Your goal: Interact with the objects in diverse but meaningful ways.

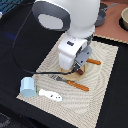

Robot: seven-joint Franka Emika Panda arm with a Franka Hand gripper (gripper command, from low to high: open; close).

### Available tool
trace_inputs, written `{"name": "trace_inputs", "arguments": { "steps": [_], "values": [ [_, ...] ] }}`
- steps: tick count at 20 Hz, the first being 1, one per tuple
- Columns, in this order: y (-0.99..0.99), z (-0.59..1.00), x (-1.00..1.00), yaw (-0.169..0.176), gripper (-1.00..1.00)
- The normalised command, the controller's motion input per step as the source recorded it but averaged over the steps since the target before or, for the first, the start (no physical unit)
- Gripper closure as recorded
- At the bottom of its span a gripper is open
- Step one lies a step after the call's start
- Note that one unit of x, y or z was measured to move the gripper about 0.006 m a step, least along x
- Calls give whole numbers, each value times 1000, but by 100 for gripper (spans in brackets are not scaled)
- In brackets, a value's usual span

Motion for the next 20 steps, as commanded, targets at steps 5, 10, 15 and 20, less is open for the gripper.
{"name": "trace_inputs", "arguments": {
  "steps": [5,10,15,20],
  "values": [
    [-34,-438,-230,-45,-100],
    [0,-302,-151,-32,100],
    [0,-182,-50,-16,100],
    [0,-141,-9,-15,100]
  ]
}}
